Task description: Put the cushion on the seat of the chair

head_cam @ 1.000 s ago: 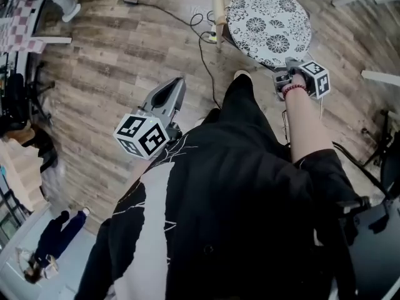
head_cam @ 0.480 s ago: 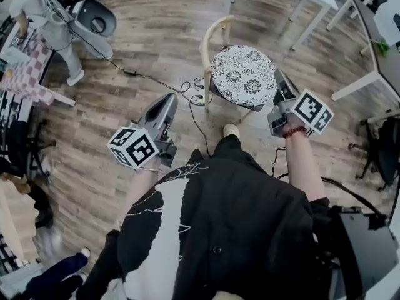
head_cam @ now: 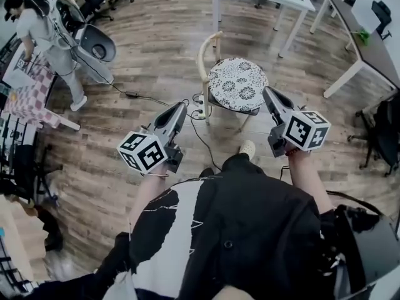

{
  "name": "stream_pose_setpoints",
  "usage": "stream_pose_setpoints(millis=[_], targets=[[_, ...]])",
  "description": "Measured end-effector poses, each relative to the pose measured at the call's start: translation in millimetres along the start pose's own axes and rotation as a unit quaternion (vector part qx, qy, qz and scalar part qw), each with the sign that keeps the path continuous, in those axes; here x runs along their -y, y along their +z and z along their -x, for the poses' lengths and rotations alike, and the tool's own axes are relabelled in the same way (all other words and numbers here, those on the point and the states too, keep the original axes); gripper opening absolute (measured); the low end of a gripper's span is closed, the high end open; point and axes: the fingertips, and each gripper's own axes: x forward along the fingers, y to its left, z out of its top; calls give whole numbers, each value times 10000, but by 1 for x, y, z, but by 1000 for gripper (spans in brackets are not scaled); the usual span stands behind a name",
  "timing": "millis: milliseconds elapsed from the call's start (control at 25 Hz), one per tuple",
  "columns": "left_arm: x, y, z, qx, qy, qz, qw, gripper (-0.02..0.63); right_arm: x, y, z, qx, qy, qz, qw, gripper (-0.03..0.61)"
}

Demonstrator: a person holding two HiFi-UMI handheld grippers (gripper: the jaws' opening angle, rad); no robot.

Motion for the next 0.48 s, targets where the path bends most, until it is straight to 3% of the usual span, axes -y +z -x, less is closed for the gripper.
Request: stream_pose_setpoints(millis=[200,480], targets=[[20,26,19,-42,-155,51,9999,15,-25,19,12,-78,-142,274,9995,15],[26,-1,18,88,99,47,9999,15,-1,8,21,-74,-52,487,9988,15]])
